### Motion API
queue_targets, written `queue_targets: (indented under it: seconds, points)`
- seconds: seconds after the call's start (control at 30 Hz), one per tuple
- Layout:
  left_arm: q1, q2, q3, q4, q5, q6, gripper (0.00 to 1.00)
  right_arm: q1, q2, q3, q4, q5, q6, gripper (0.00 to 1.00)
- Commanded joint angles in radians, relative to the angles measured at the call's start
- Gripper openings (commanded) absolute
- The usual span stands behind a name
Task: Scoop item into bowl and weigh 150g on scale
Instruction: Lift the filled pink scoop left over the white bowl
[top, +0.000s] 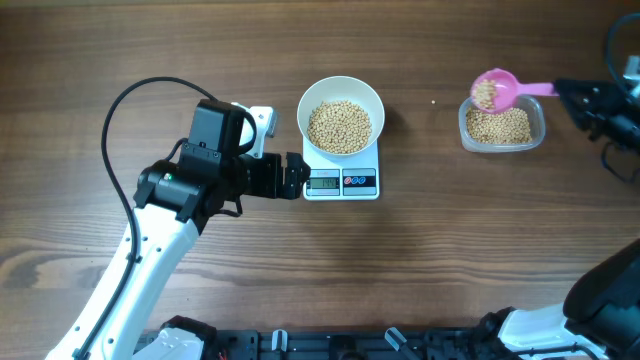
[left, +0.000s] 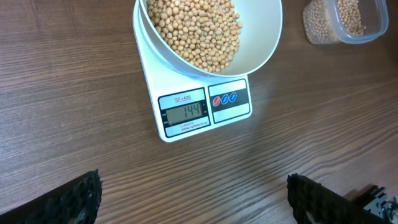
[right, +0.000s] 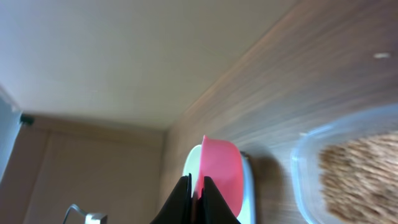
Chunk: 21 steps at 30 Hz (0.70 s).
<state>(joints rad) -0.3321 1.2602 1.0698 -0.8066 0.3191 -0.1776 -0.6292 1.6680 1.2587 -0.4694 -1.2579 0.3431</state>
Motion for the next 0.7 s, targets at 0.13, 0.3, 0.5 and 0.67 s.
queue_targets:
  seconds: [0.13,0.3,0.5,0.67]
  points:
    - [-0.004,0.002,-0.007,0.003,0.012,0.016,1.00,0.219,0.010,-0.005,0.209,-0.066,0.107,0.04]
    - [-0.004,0.002,-0.007,0.003,0.012,0.016,1.00,0.339,0.010,-0.005,0.322,-0.056,0.113,0.04]
    - [-0.004,0.002,-0.007,0.003,0.012,0.016,1.00,0.444,0.010,-0.005,0.327,0.036,0.109,0.04]
    - [-0.004,0.002,-0.007,0.003,0.012,0.016,1.00,0.517,0.010,-0.005,0.327,0.117,0.056,0.04]
